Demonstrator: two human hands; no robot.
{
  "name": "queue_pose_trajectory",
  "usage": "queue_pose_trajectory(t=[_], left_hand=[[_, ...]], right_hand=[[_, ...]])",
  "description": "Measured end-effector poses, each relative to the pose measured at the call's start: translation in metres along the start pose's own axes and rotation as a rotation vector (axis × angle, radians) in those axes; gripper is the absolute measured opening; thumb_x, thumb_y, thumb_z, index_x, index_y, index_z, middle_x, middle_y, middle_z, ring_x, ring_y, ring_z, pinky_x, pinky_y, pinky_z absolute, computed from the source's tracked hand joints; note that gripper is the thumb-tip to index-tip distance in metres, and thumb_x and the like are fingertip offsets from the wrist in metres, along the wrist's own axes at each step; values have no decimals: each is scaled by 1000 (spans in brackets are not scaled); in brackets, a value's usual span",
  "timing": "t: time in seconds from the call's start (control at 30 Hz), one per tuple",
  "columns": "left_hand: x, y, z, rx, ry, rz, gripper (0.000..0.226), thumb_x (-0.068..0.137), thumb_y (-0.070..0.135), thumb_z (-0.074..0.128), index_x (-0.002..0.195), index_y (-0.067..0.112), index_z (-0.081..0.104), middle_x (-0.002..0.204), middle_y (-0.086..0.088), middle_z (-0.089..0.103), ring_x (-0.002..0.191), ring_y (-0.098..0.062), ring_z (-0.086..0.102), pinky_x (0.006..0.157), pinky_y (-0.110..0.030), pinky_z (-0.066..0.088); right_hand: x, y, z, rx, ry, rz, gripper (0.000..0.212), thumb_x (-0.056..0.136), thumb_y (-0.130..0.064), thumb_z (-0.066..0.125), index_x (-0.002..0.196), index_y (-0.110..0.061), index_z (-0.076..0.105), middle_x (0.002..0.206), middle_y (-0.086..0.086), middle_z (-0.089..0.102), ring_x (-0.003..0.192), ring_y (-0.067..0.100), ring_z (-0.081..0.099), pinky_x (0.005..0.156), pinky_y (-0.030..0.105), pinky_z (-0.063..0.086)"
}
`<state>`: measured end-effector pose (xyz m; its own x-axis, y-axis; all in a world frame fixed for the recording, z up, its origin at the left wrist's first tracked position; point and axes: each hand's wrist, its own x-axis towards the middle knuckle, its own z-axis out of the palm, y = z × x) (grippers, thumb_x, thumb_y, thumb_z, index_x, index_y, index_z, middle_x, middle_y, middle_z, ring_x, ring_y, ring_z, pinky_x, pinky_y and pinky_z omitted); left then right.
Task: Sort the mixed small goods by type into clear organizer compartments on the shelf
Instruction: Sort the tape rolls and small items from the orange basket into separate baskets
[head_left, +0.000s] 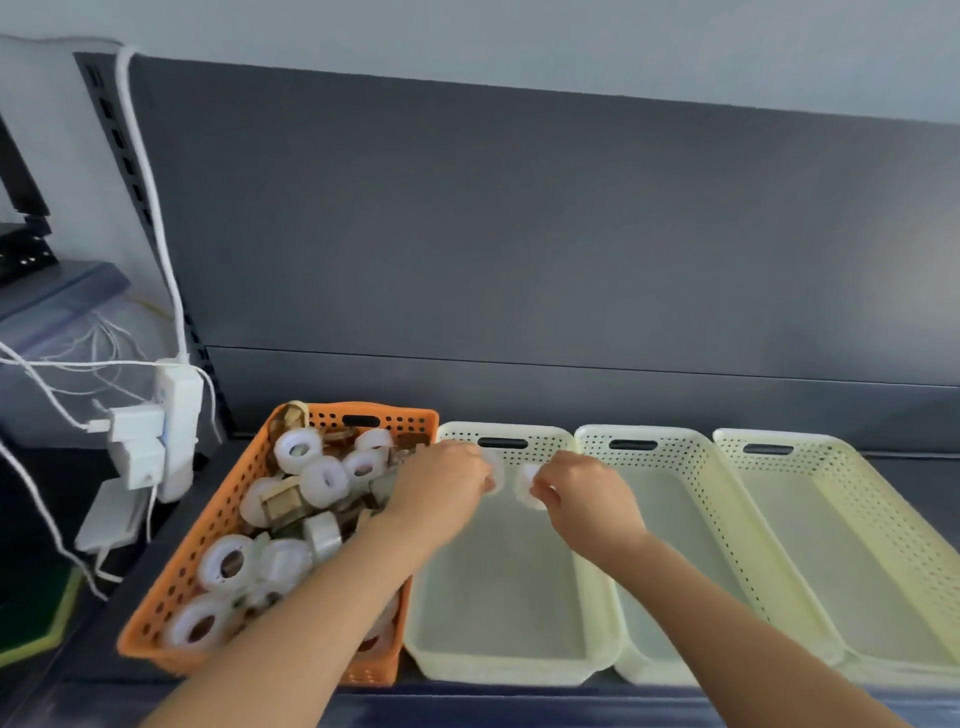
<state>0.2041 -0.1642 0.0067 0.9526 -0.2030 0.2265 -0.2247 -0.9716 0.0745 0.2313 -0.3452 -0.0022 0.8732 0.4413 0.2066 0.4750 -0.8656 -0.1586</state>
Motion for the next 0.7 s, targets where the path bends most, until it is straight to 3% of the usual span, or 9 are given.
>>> queue_pose_trajectory(t=[0.13, 0.33, 0.53, 0.7], left_hand=[[18, 13, 25, 170, -162, -67, 16, 91, 16, 52, 94, 16, 68, 98, -4, 63, 97, -27, 59, 65, -30, 32], [15, 17, 45, 314, -337, -80, 29, 87, 0, 48, 109, 10, 64, 108, -10, 62, 100, -31, 59, 71, -33, 38], [8, 18, 37, 299, -304, 0, 33, 83, -5, 48, 109, 9, 61, 107, -10, 61, 102, -31, 56, 75, -34, 37], [-16, 11, 14, 185, -173, 48, 26, 92, 16, 47, 112, 12, 63, 105, -5, 62, 106, -28, 50, 88, -37, 39]], right_hand=[[11, 14, 15, -139, -108, -108, 25, 96, -21, 42, 88, -9, 63, 94, 6, 57, 90, 27, 57, 62, 30, 36], [23, 11, 25, -383, -255, -180, 12, 88, -9, 54, 86, -18, 63, 91, 3, 66, 89, 24, 60, 69, 27, 32], [24, 12, 31, -394, -253, -190, 12, 92, -21, 54, 96, -18, 64, 99, 2, 66, 99, 24, 57, 82, 30, 35], [17, 0, 30, -168, -173, -138, 25, 93, -40, 50, 103, -24, 67, 103, -2, 67, 104, 22, 55, 85, 29, 36]])
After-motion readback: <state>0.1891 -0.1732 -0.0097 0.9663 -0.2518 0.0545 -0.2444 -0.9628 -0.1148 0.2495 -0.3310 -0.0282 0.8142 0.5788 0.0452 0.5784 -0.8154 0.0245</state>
